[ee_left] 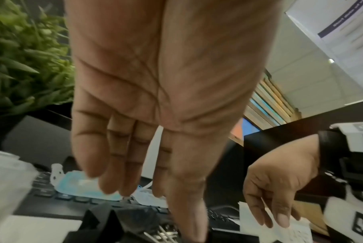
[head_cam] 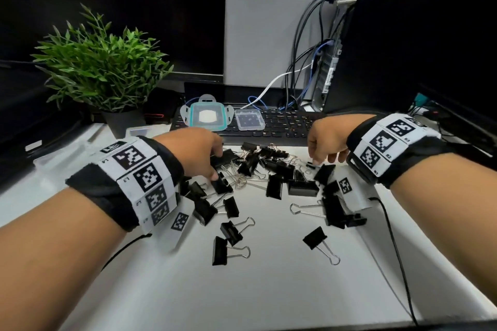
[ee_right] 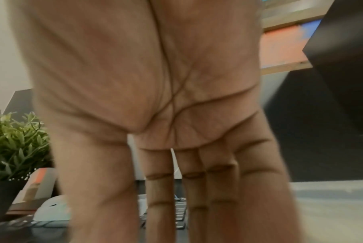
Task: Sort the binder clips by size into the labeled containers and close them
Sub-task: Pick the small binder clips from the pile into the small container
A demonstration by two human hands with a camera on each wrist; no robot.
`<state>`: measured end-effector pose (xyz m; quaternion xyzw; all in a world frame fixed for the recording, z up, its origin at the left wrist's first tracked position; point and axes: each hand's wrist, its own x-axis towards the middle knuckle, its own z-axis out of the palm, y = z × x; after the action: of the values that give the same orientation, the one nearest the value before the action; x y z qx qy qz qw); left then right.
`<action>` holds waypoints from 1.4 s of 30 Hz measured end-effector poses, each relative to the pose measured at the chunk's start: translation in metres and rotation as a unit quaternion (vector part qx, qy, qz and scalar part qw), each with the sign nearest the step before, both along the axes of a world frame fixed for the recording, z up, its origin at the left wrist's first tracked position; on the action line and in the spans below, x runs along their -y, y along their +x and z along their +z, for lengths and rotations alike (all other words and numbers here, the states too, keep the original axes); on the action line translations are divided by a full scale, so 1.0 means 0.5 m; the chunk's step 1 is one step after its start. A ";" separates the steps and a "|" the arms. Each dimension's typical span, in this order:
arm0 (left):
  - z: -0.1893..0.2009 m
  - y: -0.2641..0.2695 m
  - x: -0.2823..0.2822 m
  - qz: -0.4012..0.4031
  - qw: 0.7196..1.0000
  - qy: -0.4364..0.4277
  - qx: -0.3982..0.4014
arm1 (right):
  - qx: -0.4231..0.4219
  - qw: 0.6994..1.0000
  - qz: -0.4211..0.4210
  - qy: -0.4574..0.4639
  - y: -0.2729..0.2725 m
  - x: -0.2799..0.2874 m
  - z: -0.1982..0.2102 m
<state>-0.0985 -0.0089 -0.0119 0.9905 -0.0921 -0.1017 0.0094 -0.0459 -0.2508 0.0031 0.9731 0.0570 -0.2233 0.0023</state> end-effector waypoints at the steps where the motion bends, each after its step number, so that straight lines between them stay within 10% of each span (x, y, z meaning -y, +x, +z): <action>1: -0.004 -0.001 0.010 -0.011 1.000 0.011 -0.012 | -0.023 0.999 -0.011 -0.030 -0.003 0.004 0.003; 9: -0.027 0.008 0.082 -0.042 0.993 0.085 -0.067 | -0.085 0.978 -0.009 -0.189 -0.035 -0.025 -0.022; 16: -0.006 -0.011 0.077 -0.084 0.995 0.003 -0.061 | 0.002 0.999 0.025 0.032 -0.039 -0.013 -0.007; 26: 0.018 -0.058 0.053 -0.032 0.967 0.131 -0.214 | -0.194 0.956 0.029 -0.218 -0.050 0.026 -0.024; 42: -0.021 -0.029 0.117 -0.003 0.984 0.122 -0.126 | -0.109 0.994 -0.004 0.017 -0.069 -0.037 -0.040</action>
<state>-0.1130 -0.0673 -0.0221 0.9631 -0.0801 -0.2363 -0.1007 -0.0804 -0.2321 -0.0167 0.9430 0.0568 -0.3272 -0.0216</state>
